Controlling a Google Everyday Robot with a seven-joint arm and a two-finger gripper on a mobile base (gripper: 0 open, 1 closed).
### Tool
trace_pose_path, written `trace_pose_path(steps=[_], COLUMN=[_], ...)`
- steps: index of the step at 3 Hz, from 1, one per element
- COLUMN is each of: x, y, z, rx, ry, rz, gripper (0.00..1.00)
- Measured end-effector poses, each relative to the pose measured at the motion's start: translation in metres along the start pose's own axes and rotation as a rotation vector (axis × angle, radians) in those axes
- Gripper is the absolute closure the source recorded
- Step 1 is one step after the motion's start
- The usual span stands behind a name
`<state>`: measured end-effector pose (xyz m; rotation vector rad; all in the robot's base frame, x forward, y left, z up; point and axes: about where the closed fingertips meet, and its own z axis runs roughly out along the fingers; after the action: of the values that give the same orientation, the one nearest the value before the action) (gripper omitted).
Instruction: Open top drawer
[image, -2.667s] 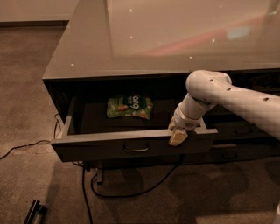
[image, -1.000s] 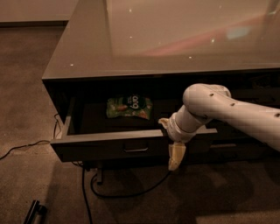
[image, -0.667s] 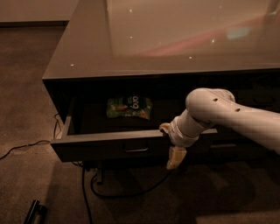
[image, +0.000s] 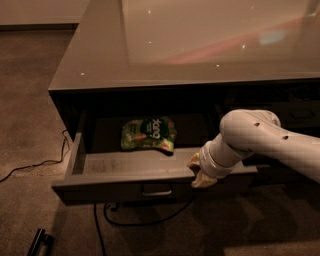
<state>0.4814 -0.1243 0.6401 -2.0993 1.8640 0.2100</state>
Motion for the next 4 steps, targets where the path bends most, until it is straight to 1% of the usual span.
trace_pose_path(steps=[1, 3, 4], x=[0.0007, 0.0006, -0.0015], y=[0.0008, 0.0009, 0.0066], z=[-0.0001, -0.0001, 0.0017], rx=[0.000, 0.000, 0.000], ry=[0.001, 0.001, -0.002], rz=[0.001, 0.001, -0.010], gripper=[0.62, 0.16, 0.00])
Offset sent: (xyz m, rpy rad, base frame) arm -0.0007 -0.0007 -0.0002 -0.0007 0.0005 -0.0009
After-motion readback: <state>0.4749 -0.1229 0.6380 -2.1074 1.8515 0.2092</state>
